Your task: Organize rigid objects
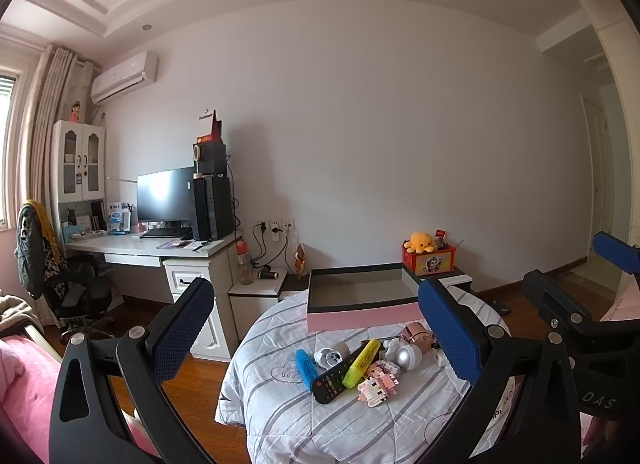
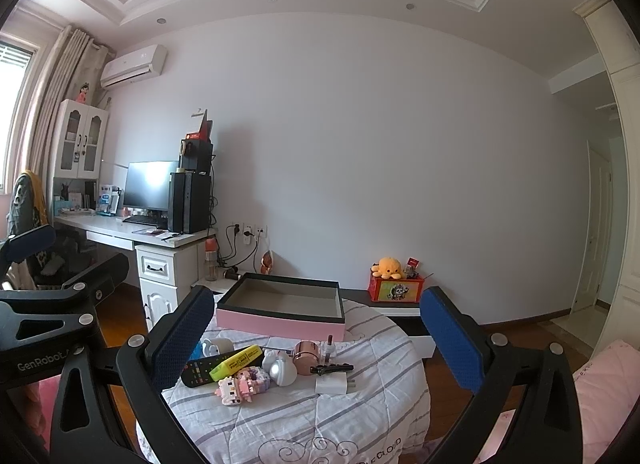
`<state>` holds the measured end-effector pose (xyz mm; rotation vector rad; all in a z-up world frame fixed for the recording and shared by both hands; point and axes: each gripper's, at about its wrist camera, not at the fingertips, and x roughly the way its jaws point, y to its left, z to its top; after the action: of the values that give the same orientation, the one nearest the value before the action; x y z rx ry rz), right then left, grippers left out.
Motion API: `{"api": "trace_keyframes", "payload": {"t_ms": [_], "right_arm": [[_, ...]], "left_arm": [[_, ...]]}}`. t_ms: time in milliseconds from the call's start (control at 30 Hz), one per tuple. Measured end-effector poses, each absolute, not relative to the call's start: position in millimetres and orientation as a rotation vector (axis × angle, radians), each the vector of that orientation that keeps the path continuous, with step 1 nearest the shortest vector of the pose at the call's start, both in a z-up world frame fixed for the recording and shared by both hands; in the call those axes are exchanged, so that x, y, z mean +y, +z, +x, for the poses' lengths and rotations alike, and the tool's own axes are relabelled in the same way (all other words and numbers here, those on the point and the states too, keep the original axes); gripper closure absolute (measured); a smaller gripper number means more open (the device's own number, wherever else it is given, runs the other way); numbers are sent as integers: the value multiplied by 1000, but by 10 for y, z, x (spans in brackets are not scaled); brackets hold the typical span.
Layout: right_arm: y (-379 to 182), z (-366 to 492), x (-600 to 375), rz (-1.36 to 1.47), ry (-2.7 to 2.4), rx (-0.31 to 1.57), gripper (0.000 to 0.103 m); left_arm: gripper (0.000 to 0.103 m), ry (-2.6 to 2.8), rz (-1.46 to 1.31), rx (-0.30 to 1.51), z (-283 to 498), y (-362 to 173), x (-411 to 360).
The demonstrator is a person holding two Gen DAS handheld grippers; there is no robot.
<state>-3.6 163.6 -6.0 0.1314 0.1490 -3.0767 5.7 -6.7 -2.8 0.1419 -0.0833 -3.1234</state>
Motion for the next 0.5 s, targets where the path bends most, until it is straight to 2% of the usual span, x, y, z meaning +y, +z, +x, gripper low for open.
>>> {"api": "trace_keyframes", "payload": {"t_ms": [500], "right_arm": [[-279, -276, 1660, 228, -3066, 150, 0]], "left_arm": [[0, -3125, 254, -86, -223, -299, -16]]}}
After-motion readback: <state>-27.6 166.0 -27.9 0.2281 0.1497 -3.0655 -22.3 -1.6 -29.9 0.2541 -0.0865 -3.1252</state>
